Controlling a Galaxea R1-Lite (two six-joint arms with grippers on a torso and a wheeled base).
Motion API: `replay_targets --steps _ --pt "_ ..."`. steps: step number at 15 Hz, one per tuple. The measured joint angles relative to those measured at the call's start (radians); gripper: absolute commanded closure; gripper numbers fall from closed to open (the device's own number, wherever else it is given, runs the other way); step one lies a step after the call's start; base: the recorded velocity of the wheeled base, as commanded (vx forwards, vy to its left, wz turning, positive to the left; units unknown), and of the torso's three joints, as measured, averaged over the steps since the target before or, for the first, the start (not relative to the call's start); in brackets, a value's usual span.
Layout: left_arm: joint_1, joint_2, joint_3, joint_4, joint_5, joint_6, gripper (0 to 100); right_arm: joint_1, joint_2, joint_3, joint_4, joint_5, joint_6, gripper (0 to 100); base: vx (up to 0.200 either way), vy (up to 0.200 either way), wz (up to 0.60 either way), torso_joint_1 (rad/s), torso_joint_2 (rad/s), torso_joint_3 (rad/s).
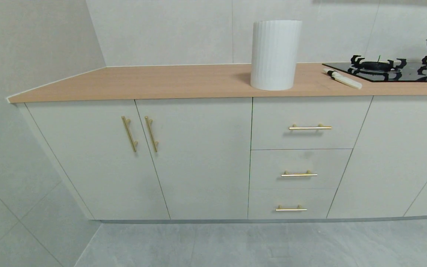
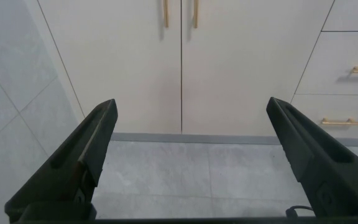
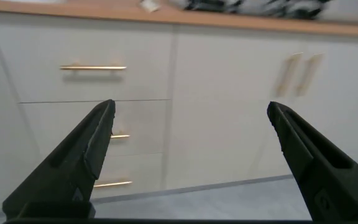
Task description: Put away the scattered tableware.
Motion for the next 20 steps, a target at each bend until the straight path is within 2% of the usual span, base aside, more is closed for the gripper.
replay_targets --steps 3,7,9,11,12,15,20 --pt "0.000 0.000 0.000 0.000 0.000 0.000 0 -0.097 -0.290 0.018 0.269 0.001 -0.054 0 0.000 0.000 0.00 0.000 0.00 0.000" --pt "0.000 0.000 0.000 0.000 0.000 0.000 0 -0.205 -0.478 0.085 0.330 0.077 -0.065 0 0.000 0.000 0.00 0.000 0.00 0.000" --pt "0.000 0.000 0.000 0.000 0.000 0.000 0 -0.217 -0.518 0.124 0.342 0.135 -0.022 0 0.000 0.000 0.00 0.000 0.00 0.000" --pt "0.000 0.000 0.000 0.000 0.000 0.000 0 -0.220 -0.533 0.141 0.401 0.354 0.110 0 0.000 0.000 0.00 0.000 0.00 0.000" --pt "0.000 0.000 0.000 0.000 0.000 0.000 0 -0.220 -0.537 0.144 0.442 0.405 0.164 0 0.000 0.000 0.00 0.000 0.00 0.000" --pt "0.000 0.000 0.000 0.000 0.000 0.000 0 -0.221 -0.543 0.148 0.561 0.466 0.195 0 0.000 0.000 0.00 0.000 0.00 0.000" --pt "0.000 0.000 0.000 0.000 0.000 0.000 0 -0.221 -0.543 0.150 0.567 0.470 0.193 0 0.000 0.000 0.00 0.000 0.00 0.000"
